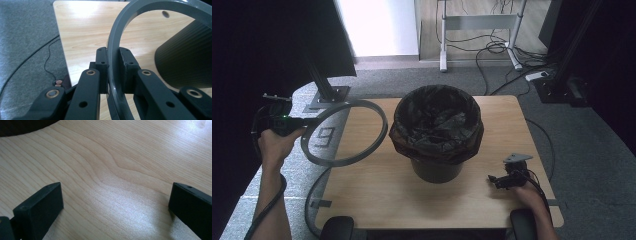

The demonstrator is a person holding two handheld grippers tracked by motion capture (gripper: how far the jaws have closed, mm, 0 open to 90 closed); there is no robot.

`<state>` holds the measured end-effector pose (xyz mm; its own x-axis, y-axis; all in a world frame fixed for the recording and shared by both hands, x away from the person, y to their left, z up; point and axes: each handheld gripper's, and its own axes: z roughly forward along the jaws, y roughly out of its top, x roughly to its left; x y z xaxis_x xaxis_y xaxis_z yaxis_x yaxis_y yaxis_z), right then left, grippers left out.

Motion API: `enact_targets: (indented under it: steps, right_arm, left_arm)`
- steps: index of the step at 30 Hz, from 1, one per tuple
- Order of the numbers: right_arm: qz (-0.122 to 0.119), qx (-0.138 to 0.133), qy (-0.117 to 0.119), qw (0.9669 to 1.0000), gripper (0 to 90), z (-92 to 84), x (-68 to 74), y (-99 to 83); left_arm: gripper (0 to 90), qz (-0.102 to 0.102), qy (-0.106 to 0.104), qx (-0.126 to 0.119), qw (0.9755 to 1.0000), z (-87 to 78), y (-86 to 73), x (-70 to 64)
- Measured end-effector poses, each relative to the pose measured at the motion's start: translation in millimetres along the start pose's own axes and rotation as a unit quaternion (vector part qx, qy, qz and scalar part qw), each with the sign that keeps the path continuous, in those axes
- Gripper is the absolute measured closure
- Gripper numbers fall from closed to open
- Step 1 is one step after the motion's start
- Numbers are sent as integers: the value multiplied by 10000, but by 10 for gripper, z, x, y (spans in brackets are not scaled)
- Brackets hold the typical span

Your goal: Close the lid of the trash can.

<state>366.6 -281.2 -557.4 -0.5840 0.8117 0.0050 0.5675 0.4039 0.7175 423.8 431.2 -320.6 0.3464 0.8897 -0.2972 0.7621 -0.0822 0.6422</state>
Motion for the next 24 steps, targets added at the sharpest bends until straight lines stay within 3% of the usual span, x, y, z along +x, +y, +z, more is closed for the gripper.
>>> enact_targets:
  steps: [12, 24]
  right_arm:
    - [-6, -1, 0, 10000, 0, 0, -1, 0]
    - [-4, -1, 1, 10000, 0, 0, 0, 0]
  left_arm:
    - [792, 157, -135, -105, 9997, -99, 251, -241]
    - [792, 471, -358, -45, 9982, 96, 518, -620]
